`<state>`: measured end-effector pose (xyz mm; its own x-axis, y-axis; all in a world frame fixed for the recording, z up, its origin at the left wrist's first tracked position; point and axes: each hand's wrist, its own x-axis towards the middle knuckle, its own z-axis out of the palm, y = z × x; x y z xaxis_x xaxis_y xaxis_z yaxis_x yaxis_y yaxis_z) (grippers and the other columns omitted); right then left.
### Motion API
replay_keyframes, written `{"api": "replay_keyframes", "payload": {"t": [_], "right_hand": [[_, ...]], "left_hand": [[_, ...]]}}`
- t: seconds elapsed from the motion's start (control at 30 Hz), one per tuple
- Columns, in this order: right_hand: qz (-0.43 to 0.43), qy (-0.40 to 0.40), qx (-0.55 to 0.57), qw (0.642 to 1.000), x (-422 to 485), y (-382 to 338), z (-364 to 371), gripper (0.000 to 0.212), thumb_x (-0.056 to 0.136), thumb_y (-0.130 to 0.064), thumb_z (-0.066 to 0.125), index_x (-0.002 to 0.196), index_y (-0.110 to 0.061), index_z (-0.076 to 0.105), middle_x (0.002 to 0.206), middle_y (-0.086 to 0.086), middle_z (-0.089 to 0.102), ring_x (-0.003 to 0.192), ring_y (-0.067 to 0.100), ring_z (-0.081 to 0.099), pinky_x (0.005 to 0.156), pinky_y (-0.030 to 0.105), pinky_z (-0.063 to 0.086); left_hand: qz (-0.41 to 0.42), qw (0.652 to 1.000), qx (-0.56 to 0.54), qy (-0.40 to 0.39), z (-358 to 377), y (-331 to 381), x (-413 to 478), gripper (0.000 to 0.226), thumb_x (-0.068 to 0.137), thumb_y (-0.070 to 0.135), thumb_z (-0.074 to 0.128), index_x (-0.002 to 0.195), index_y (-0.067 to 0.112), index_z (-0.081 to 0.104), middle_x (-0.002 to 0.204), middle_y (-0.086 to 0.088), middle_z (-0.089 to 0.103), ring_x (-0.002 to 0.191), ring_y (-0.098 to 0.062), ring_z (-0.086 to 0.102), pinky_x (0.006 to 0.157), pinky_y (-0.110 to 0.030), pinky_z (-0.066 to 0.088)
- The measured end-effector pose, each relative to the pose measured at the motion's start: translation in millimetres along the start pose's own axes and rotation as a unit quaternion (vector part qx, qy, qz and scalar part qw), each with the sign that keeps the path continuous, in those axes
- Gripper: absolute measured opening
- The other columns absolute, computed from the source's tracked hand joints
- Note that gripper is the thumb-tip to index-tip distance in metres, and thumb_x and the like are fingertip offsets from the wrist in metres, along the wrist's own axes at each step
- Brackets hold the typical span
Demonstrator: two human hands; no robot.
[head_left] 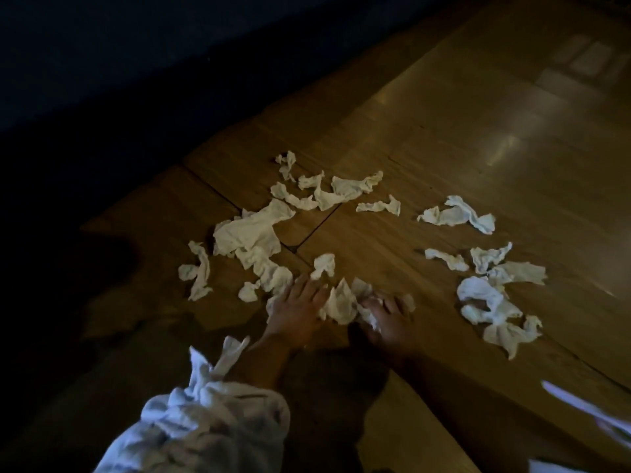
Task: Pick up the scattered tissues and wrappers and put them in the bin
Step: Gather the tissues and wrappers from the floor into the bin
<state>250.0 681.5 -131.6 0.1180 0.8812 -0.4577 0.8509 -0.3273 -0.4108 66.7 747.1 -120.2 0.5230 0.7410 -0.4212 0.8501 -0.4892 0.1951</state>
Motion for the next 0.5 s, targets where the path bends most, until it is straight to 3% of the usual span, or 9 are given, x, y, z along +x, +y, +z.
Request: {"api": "replay_keyframes", "payload": {"t": [0.07,0.13,0.2,0.27,0.37,0.43,0.5], "right_hand": [[0.005,0.012,-0.011,1.0,-6.2,-6.1,6.5,0.047,0.091,-0.035,0.05,0.136,-0.028,0.037,0.15,0.002,0.025,0.134,0.025,0.029,0.108,0.042,0.033],[0.009,0.019,0.092,0.995,-11.9,-15.3,8.1,0.035,0.095,-0.02,0.048,0.128,-0.027,0.041,0.14,0.006,0.039,0.115,0.02,0.048,0.092,0.03,0.046],[0.027,0.037,0.218,0.975,-17.7,-27.0,6.9,0.033,0.096,-0.015,0.045,0.128,-0.021,0.041,0.126,0.009,0.05,0.092,0.015,0.057,0.07,0.02,0.047],[0.051,0.064,0.286,0.955,-22.5,-42.5,3.2,0.034,0.096,-0.018,0.046,0.129,-0.015,0.043,0.116,0.007,0.055,0.085,0.015,0.058,0.063,0.02,0.045],[0.025,0.071,0.371,0.926,-32.4,-79.2,-14.4,0.021,0.095,-0.016,0.047,0.116,-0.013,0.051,0.097,0.006,0.061,0.073,0.011,0.057,0.055,0.017,0.045],[-0.03,0.058,0.379,0.923,-42.5,-115.0,-31.6,0.008,0.095,-0.015,0.047,0.097,-0.016,0.055,0.082,0.0,0.059,0.069,0.011,0.055,0.05,0.013,0.044],[-0.09,0.043,0.362,0.927,-55.9,-156.1,-50.1,0.012,0.094,-0.018,0.049,0.084,-0.017,0.055,0.074,0.0,0.057,0.067,0.013,0.053,0.049,0.012,0.042]], "left_hand": [[0.002,1.0,-0.019,-0.015,3.1,-3.9,-16.2,0.063,0.094,0.035,0.043,0.147,0.022,0.011,0.155,-0.003,0.011,0.143,-0.027,0.008,0.114,-0.045,0.017],[-0.009,0.998,-0.061,-0.009,1.0,-6.7,-29.9,0.059,0.095,0.032,0.043,0.146,0.019,0.017,0.152,-0.004,0.018,0.14,-0.026,0.016,0.111,-0.041,0.024],[-0.051,0.983,-0.175,0.034,-6.8,-7.0,-43.8,0.054,0.095,0.026,0.045,0.144,0.016,0.025,0.15,-0.004,0.026,0.138,-0.023,0.023,0.108,-0.035,0.029],[-0.111,0.929,-0.339,0.098,-20.1,-5.7,-64.1,0.046,0.093,0.027,0.05,0.136,0.017,0.037,0.139,-0.003,0.041,0.127,-0.017,0.04,0.1,-0.029,0.038],[-0.133,0.808,-0.553,0.153,-46.7,-6.9,-103.0,0.012,0.093,0.029,0.051,0.104,0.026,0.052,0.104,0.004,0.06,0.097,-0.007,0.06,0.076,-0.016,0.049],[-0.118,0.754,-0.621,0.177,-66.8,-16.6,-132.5,0.002,0.091,0.031,0.055,0.091,0.031,0.053,0.096,0.004,0.064,0.09,-0.007,0.064,0.079,-0.021,0.054],[-0.104,0.722,-0.652,0.205,-89.9,-31.6,-167.9,0.008,0.087,0.035,0.06,0.088,0.028,0.055,0.097,0.0,0.066,0.092,-0.011,0.064,0.084,-0.026,0.052]]}}
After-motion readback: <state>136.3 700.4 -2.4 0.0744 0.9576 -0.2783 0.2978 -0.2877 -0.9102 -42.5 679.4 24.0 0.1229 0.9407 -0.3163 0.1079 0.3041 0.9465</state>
